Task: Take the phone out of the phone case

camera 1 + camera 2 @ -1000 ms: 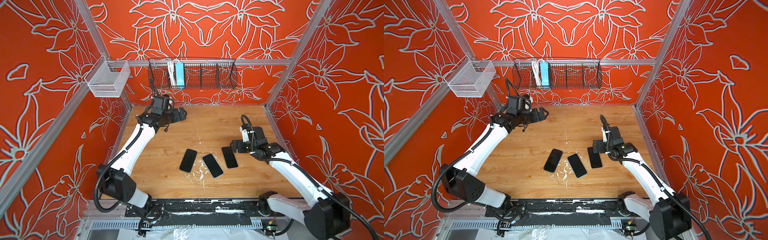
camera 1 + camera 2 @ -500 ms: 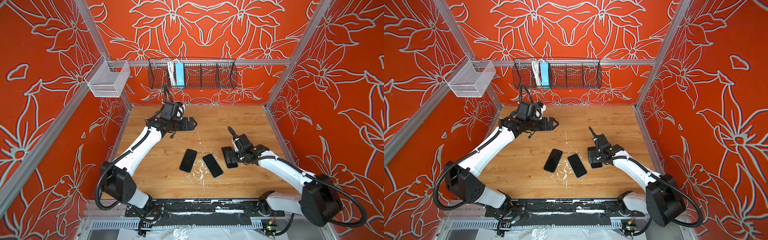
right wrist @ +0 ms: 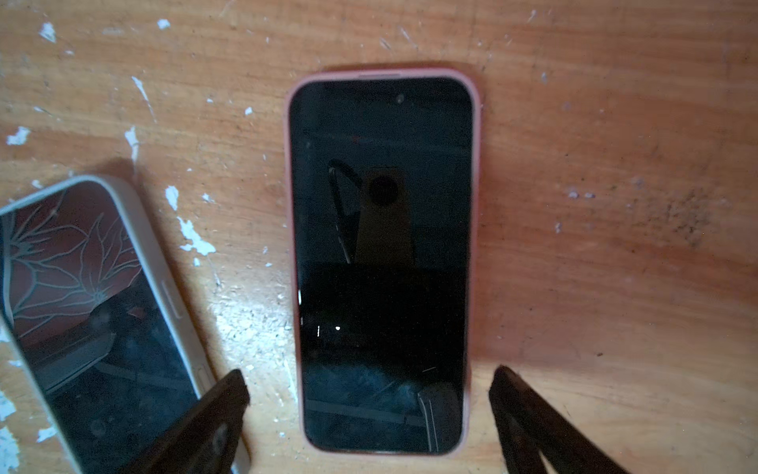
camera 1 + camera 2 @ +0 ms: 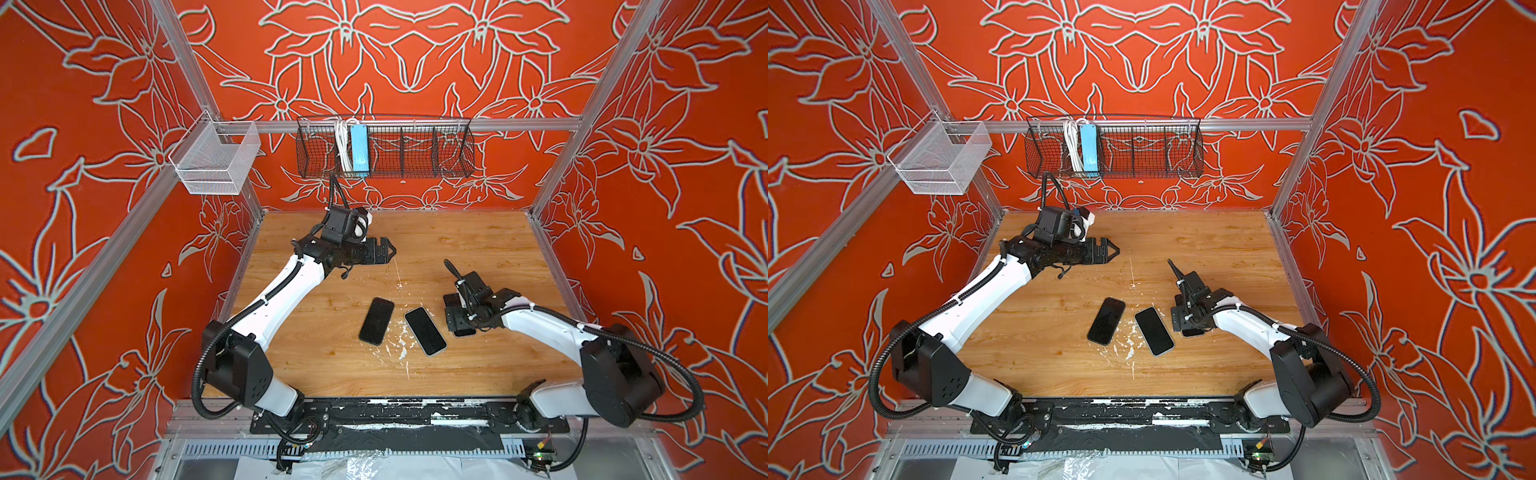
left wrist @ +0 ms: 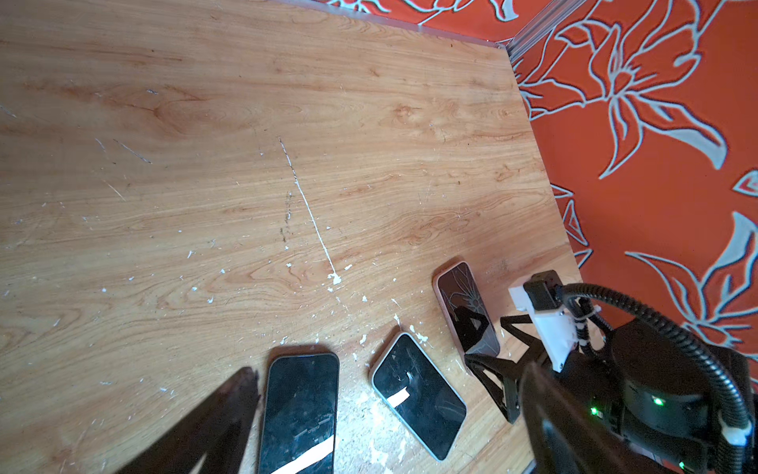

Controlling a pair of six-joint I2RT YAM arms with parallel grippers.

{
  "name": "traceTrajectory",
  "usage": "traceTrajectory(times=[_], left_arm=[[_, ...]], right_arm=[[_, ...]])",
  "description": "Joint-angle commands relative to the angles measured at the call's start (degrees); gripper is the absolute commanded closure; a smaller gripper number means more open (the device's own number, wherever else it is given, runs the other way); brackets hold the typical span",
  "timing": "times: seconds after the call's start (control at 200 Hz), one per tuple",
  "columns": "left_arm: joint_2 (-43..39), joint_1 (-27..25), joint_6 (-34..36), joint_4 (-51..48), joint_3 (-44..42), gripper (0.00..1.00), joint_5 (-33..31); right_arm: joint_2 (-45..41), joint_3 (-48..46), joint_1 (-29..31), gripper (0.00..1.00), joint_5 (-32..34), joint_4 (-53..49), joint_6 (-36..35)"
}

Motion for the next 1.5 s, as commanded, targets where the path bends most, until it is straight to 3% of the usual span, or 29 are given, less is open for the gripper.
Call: traceTrajectory(times=[0.0,0.846,0.991,1.111,1.271,1.496], left_arm=[[-1.0,-0.2,-0.1,1.3,0.1,0.03,1.9],[-0.5,-0.1,-5.3,3.2,-1.1,0.03,4.5],[-1.1,-0.1,-8.0,4.1,-3.3,0.03,5.8],[-2.6,-0.1,-11.0,5.6,-7.5,0.03,5.2],[-5.5,-0.1,-13.6,7.2,-12.1,0.03,4.5],[-6.0,-0.4,-18.6,15.2,-18.8,0.03,13.1]], right_arm=[[0.6,-1.2,0.4,0.06,2.0,0.7,1.3],[8.9,-1.4,0.5,0.2,2.0,5.0,0.9],[9.5,-1.4,0.5,0.33,2.2,5.5,0.8],[8.6,-1.1,0.5,0.53,1.9,5.4,0.0],[6.8,-0.7,0.4,0.61,1.2,4.9,-1.2],[4.7,0.0,0.0,0.62,-1.0,5.2,-1.6]])
